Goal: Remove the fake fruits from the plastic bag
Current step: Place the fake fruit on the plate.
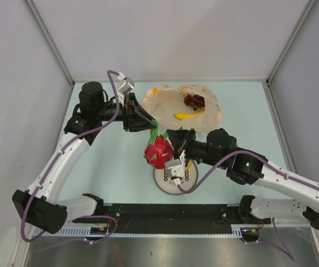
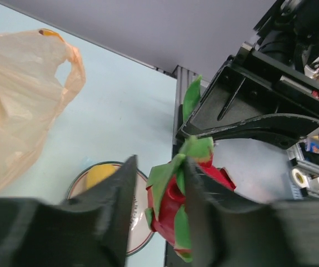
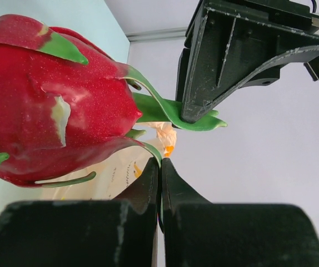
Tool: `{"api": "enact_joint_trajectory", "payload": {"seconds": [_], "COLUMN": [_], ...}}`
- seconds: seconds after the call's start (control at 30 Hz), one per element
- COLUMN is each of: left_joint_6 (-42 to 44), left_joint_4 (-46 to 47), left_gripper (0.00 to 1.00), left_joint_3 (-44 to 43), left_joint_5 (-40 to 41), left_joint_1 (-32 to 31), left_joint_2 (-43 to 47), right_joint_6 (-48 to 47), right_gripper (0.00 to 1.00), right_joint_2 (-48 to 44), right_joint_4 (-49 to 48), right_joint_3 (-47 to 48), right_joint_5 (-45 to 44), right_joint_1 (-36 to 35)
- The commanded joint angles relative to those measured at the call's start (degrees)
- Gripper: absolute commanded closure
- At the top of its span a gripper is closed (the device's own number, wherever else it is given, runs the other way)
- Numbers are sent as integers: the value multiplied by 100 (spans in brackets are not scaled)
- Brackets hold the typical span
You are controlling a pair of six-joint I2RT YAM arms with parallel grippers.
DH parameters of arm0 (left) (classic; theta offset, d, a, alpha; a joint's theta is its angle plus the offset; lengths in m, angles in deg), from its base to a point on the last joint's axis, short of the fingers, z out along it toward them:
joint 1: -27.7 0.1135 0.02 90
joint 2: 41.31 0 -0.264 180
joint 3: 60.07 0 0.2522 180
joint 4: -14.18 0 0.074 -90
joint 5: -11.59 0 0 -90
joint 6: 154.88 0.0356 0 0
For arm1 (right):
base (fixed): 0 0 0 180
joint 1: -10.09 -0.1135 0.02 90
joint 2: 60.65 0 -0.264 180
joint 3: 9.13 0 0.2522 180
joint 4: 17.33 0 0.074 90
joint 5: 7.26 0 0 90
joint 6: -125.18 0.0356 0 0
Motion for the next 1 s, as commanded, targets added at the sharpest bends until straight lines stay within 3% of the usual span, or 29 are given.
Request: {"api": "enact_joint_trajectory", "payload": {"seconds": [0.0,0.03,0.1,0.3,0.33,0.43,0.57,0.73,0.97], "left_joint_6": [-213,-203,-186,418,551,842,886,913,1579], "left_joint_4": [523,540,558,58,-48,-164,538,1286,1568], "left_gripper": [69,85,100,100,100,100,100,100,100], "left_joint_3": [187,222,363,670,723,1048,1828,2463,2780], "left_joint_5": [-265,-265,-177,357,472,912,1352,1756,1993], "left_joint_1": [-49,-58,-75,-391,-514,-725,-1024,-1332,-1341], "left_joint_2": [53,53,140,325,334,439,571,457,299], "right_joint_6": [125,142,186,748,810,1038,1118,1512,2381], "right_gripper": [100,100,100,48,33,18,11,11,11], "right_joint_2": [-61,-70,-70,-280,-324,-666,-1194,-1309,-1388], "right_joint_4": [-381,-329,-224,418,601,1268,2193,2352,2457], "right_joint_3": [106,97,53,-315,-325,-325,-333,-500,-500], "right_joint_5": [-180,-180,-337,-531,-593,-900,-822,-971,-1516], "right_joint_1": [-101,-101,-92,293,338,584,1329,2682,3125]}}
